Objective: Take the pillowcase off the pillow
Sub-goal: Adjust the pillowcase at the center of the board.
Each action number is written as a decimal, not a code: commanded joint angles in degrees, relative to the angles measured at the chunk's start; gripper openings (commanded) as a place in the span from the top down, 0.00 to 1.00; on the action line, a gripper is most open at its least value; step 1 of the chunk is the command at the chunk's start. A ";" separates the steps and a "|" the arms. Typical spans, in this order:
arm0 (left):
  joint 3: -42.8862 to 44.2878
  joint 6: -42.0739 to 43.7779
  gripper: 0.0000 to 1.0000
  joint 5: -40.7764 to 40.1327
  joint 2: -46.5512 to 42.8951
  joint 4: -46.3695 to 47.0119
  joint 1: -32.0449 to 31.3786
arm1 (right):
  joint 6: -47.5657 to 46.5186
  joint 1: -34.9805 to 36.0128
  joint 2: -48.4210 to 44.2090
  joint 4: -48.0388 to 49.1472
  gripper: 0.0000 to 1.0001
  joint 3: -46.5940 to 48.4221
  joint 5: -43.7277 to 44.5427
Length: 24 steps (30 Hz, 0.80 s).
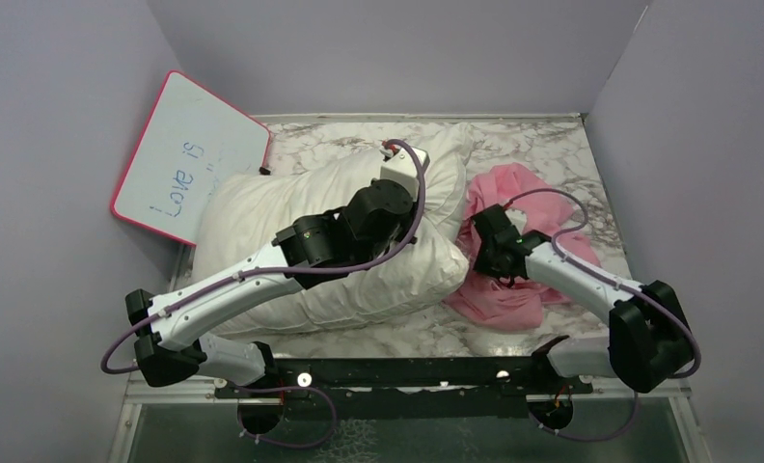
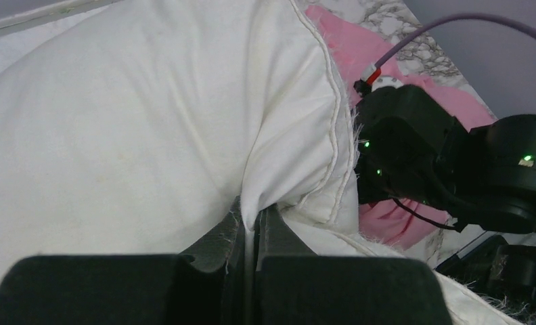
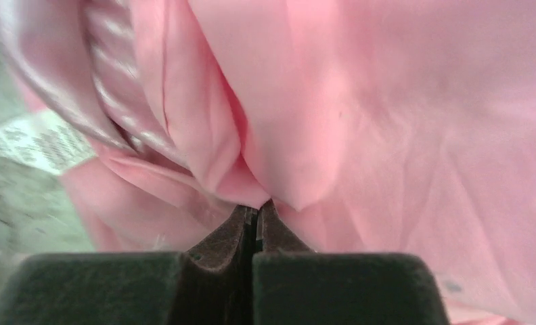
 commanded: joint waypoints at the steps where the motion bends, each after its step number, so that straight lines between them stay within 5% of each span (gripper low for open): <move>1: -0.88 0.03 1.00 -5.14 -3.78 -0.62 1.89 | -4.50 -5.40 -4.46 -5.41 0.99 10.95 11.53; 9: -3.25 -1.05 1.00 -0.70 -3.08 0.92 2.09 | -17.56 -28.61 -6.29 -7.57 0.99 26.70 9.39; 21: -8.94 -5.01 1.00 14.54 5.94 9.02 2.17 | -19.78 -38.06 -4.25 -9.00 0.93 29.21 24.99; 24: -10.41 -7.08 1.00 18.10 9.58 12.16 2.17 | -19.09 -40.28 -1.19 -10.93 0.97 32.31 14.43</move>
